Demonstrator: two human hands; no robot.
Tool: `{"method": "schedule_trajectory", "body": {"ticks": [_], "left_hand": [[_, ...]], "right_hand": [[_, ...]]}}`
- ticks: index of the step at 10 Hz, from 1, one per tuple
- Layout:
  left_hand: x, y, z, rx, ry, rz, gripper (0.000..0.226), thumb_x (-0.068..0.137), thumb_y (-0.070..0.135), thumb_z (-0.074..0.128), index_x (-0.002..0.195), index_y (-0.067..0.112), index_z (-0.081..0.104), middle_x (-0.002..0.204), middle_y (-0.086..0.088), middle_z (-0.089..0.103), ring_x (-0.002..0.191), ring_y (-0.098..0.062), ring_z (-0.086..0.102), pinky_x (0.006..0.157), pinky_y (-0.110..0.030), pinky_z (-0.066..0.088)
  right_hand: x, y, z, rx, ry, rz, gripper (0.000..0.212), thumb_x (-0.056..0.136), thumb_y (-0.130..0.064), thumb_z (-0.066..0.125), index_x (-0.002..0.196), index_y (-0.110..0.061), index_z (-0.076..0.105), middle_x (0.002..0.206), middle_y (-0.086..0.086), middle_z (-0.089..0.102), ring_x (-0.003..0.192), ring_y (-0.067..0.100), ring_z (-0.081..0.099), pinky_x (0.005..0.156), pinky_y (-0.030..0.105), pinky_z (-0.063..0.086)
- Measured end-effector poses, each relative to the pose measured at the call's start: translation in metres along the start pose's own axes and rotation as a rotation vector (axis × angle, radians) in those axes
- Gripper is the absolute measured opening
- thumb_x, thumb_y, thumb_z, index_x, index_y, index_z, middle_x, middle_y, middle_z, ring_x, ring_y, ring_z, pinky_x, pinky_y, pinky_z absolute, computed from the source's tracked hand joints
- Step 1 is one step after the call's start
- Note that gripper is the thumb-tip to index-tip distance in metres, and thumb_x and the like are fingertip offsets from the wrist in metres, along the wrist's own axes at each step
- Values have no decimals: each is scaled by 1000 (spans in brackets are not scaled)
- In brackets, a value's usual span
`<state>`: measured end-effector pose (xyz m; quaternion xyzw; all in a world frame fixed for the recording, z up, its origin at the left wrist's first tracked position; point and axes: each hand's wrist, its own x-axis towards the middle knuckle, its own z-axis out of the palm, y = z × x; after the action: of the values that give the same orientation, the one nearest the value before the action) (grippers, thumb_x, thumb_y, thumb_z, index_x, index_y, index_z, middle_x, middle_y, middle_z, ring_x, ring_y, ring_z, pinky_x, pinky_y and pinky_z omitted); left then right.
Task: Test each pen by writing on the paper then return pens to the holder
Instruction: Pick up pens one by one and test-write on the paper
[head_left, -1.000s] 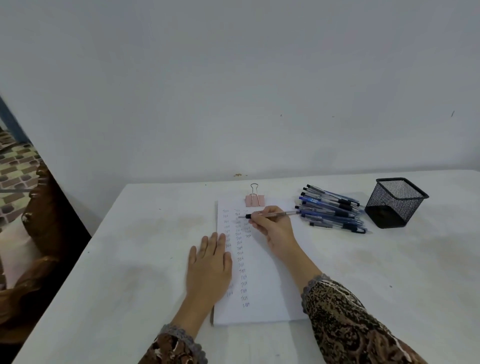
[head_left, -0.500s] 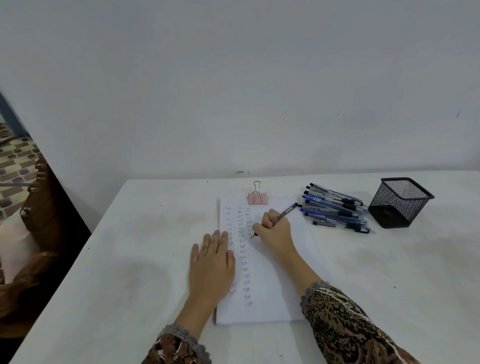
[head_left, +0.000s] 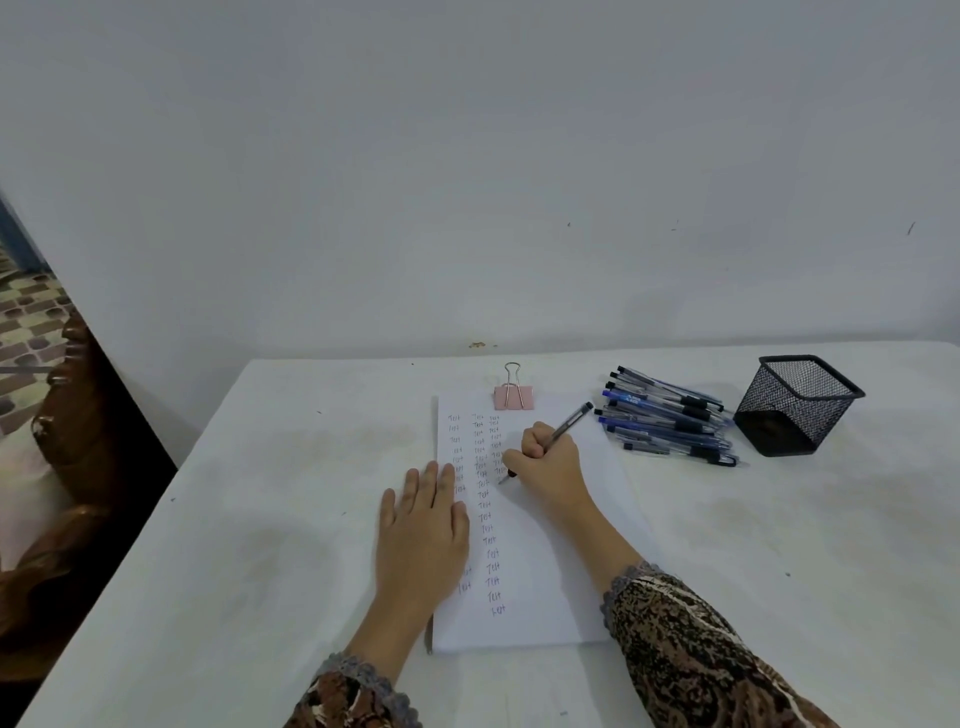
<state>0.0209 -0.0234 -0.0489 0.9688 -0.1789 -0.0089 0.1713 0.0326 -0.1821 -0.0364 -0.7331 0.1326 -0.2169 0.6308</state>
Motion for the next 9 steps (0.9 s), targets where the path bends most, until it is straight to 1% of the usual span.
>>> {"method": "schedule_trajectory", "body": {"ticks": [1, 2, 3, 4, 5, 6, 7, 8, 9], "left_hand": [[0, 0, 0, -2, -2, 3, 52, 100, 33, 15, 149, 23, -1, 157, 4, -4, 145, -14, -6, 116, -36, -5], [0, 0, 0, -11, -2, 4, 52, 100, 33, 16, 149, 23, -1, 157, 4, -3, 145, -14, -6, 116, -36, -6], [0, 0, 0, -5, 2, 4, 52, 100, 33, 16, 149, 23, 0, 157, 4, -3, 145, -14, -5, 116, -36, -5], [0, -1, 1, -12, 0, 5, 52, 100, 33, 15, 149, 23, 0, 157, 5, -3, 145, -14, -6, 116, -36, -6], [0, -1, 0, -16, 2, 6, 52, 100, 33, 15, 149, 24, 0, 157, 5, -3, 145, -13, -6, 116, -35, -6], [0, 0, 0, -23, 1, 5, 52, 100, 33, 16, 149, 23, 0, 157, 5, -3, 145, -13, -6, 116, -35, -6], [0, 0, 0, -24, -4, 2, 52, 100, 33, 15, 149, 23, 0, 157, 5, -3, 145, -13, -6, 116, -35, -6], [-1, 0, -1, -21, -4, 1, 52, 100, 33, 15, 149, 23, -1, 157, 5, -4, 145, -13, -7, 116, -35, -7], [-1, 0, -1, -21, -6, 0, 52, 100, 34, 15, 149, 24, -1, 157, 6, -4, 145, -13, -7, 116, -35, -7]], "right_hand": [[2, 4, -1, 30, 24, 13, 52, 65, 10, 57, 40, -26, 28, 53, -11, 24, 49, 6, 21, 57, 22, 23], [2, 4, -2, 14, 26, 9, 50, 64, 7, 57, 39, -26, 29, 55, -10, 24, 53, 9, 22, 60, 25, 24], [2, 2, 0, 9, 28, 0, 54, 66, 12, 57, 41, -25, 25, 56, -8, 24, 54, 10, 22, 61, 25, 24], [2, 2, -1, 3, 45, 6, 54, 67, 13, 56, 47, -25, 22, 56, -8, 23, 53, 9, 21, 58, 24, 22], [3, 3, -1, 4, 62, 16, 53, 67, 11, 55, 44, -25, 23, 54, -8, 22, 54, 10, 22, 59, 24, 23], [2, 2, -2, -10, 46, 20, 48, 63, 4, 56, 47, -24, 22, 52, -10, 22, 52, 9, 21, 57, 24, 22], [0, -1, -1, -22, 46, 18, 38, 58, -5, 54, 51, -22, 21, 52, -9, 22, 52, 9, 20, 55, 23, 21], [1, 0, -2, -10, 89, 6, 48, 67, 9, 54, 52, -20, 20, 55, -5, 21, 53, 8, 20, 58, 20, 24], [2, -1, -1, 2, 61, 14, 41, 61, 1, 54, 53, -21, 20, 58, -3, 21, 57, 11, 20, 58, 24, 21]]}}
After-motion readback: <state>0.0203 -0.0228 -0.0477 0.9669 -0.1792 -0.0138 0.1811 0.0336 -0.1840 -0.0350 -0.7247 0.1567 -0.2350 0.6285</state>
